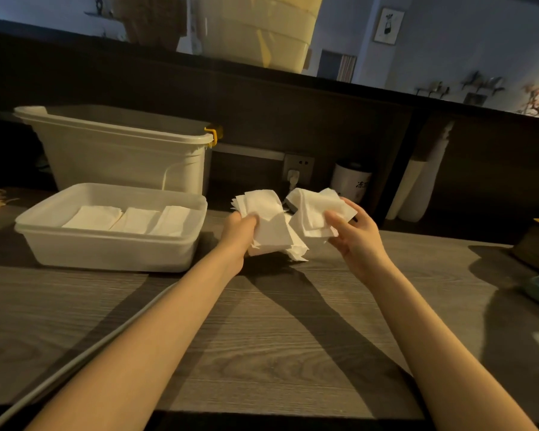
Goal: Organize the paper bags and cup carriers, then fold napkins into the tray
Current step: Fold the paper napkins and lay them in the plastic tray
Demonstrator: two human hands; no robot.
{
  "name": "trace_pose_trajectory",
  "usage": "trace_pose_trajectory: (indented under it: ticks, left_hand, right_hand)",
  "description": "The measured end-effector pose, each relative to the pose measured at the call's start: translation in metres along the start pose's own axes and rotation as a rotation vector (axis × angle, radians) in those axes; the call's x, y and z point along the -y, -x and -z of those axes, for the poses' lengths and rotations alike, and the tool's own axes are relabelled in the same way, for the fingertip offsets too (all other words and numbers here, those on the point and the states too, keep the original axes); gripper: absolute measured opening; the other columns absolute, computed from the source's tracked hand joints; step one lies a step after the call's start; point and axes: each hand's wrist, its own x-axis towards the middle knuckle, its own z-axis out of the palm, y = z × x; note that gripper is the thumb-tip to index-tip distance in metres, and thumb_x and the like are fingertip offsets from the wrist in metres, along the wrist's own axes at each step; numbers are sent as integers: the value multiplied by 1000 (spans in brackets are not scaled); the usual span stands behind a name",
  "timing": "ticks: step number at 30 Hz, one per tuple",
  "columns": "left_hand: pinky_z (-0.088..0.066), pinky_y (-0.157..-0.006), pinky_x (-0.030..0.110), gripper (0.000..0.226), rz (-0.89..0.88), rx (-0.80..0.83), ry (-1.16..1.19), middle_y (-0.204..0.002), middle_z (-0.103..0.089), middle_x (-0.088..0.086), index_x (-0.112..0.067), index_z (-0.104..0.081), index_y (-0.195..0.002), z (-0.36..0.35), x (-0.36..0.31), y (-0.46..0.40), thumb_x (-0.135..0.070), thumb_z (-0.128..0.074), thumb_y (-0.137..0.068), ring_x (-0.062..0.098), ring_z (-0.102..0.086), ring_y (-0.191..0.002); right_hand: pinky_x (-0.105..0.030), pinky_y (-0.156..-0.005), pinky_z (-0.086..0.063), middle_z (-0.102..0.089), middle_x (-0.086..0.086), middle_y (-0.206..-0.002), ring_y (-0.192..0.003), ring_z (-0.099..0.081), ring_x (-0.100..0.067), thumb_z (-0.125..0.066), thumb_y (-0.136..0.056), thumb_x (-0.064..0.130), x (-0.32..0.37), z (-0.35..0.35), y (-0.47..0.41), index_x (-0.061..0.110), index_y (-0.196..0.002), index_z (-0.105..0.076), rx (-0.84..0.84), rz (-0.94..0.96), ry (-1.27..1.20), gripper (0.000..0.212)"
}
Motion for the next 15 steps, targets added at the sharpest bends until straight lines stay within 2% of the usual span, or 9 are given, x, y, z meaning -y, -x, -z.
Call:
trace_pose_trajectory:
  ticks: [2, 4, 6, 8, 10, 12, 15]
  left_hand:
    - [-50, -89, 42, 34, 94, 45, 78, -108, -53, 9, -15, -40, -130, -3, -1, 4, -24, -46, -97, 25, -55, -99]
    - [-53, -80, 41, 30, 176, 192, 241, -102, -58, 8, -17, -47, -121, -4, -4, 11, -35, -44, -97, 24, -59, -91]
    - [-54, -76, 37, 36, 202, 358, 334, -97, -64, 8, -19, -56, -107, -3, -5, 13, -48, -38, -96, 22, -64, -85]
    - [-54, -78, 37, 37, 183, 433, 338, -96, -66, 9, -22, -58, -102, -3, -5, 13, -52, -37, -94, 22, -65, -84]
    - [-57, -74, 35, 34, 158, 445, 304, -100, -64, 9, -20, -57, -108, -3, -4, 14, -48, -45, -92, 22, -65, -86]
    - [-59, -68, 33, 33, 140, 390, 282, -104, -61, 9, -18, -52, -113, -4, -4, 15, -40, -55, -89, 22, -64, -88]
    - [-56, -71, 36, 34, 135, 291, 274, -100, -57, 7, -16, -42, -110, -6, -2, 15, -31, -62, -86, 22, -61, -88]
  right_hand:
    - [-29, -73, -58, -60, -7, -116, -99, -65, -20, -67, -83, 12, 0, -3, 3, 16, -130, -47, 2, 69, 21, 52]
    - [-27, -72, -58, -59, -3, -115, -98, -65, -17, -69, -82, 11, -1, -8, 7, 20, -126, -47, -18, 161, 125, 50]
    - [-25, -73, -58, -58, 1, -114, -98, -63, -14, -71, -80, 10, -6, -13, 10, 24, -124, -44, -32, 240, 207, 53]
    - [-22, -73, -57, -58, 6, -109, -96, -63, -9, -71, -80, 6, -11, -17, 13, 22, -127, -40, -22, 293, 223, 58]
    - [-22, -74, -57, -59, 4, -108, -95, -63, -8, -70, -79, 3, -13, -20, 14, 16, -127, -40, 7, 346, 264, 58]
    - [-24, -78, -56, -60, -1, -110, -98, -63, -9, -71, -78, 4, -14, -21, 14, 14, -122, -45, 39, 388, 336, 52]
    - [-19, -78, -54, -61, 8, -104, -97, -61, -5, -70, -80, 8, -14, -23, 14, 19, -112, -52, 68, 394, 415, 38]
